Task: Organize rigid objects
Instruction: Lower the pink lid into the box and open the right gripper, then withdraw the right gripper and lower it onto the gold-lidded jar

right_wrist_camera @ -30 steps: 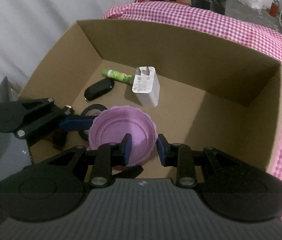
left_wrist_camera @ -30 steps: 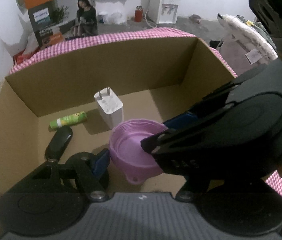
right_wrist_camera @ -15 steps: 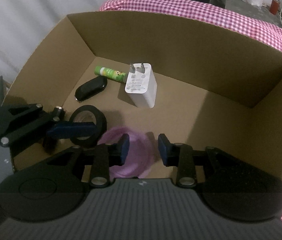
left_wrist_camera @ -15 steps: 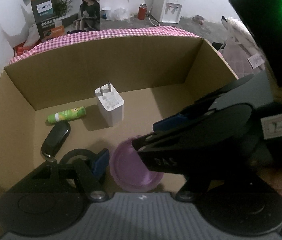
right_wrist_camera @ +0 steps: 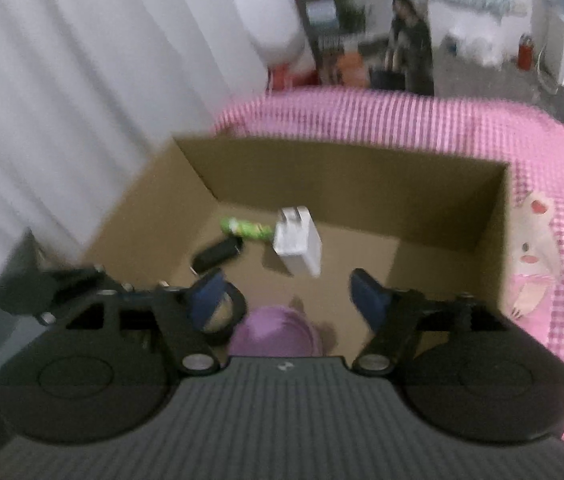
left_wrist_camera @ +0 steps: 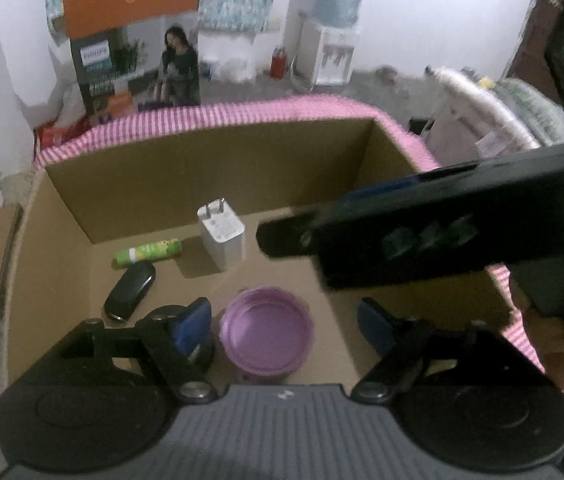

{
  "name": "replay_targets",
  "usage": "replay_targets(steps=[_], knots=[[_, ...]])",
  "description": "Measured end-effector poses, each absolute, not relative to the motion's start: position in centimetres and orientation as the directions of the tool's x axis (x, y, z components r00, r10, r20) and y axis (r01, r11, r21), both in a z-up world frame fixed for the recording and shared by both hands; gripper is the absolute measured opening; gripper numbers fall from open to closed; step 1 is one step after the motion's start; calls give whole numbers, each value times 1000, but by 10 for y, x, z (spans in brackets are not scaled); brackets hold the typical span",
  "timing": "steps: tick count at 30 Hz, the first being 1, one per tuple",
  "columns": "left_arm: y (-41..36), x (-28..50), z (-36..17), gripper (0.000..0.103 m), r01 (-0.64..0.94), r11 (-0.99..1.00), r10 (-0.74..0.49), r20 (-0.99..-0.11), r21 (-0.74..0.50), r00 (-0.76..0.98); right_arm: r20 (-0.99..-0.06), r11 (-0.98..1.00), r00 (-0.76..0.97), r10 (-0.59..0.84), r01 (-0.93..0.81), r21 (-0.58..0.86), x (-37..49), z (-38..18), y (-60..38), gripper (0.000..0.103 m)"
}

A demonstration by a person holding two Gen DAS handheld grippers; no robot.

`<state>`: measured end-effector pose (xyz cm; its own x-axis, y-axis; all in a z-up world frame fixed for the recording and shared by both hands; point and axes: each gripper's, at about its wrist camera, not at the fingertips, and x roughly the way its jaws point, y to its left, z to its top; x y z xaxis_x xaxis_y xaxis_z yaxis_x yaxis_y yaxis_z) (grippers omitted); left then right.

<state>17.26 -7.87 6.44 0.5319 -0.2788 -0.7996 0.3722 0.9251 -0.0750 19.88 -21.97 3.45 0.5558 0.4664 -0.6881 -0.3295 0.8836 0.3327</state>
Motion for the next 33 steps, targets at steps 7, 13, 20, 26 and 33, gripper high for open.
replay_targets(steps=[7, 13, 20, 26, 33], knots=[[-63, 109, 87, 93, 440, 890, -385, -709, -118, 590, -515, 873, 709, 482, -336, 355, 122, 72, -246, 97], [-51, 60, 88, 95, 490, 866, -418, -683, -99, 600, -448, 864, 750, 487, -335, 377, 59, 78, -249, 102], [-25, 25, 74, 95, 518, 850, -435, -683, -96, 587, -430, 839, 741, 516, -334, 430, 6, 63, -236, 102], [-4, 13, 57, 95, 503, 857, -426, -699, -110, 574, -470, 832, 712, 521, -301, 467, -17, 39, -218, 102], [-3, 7, 32, 95, 497, 866, -382, -718, -58, 581, -512, 815, 680, 525, -229, 532, -10, 1, -215, 102]])
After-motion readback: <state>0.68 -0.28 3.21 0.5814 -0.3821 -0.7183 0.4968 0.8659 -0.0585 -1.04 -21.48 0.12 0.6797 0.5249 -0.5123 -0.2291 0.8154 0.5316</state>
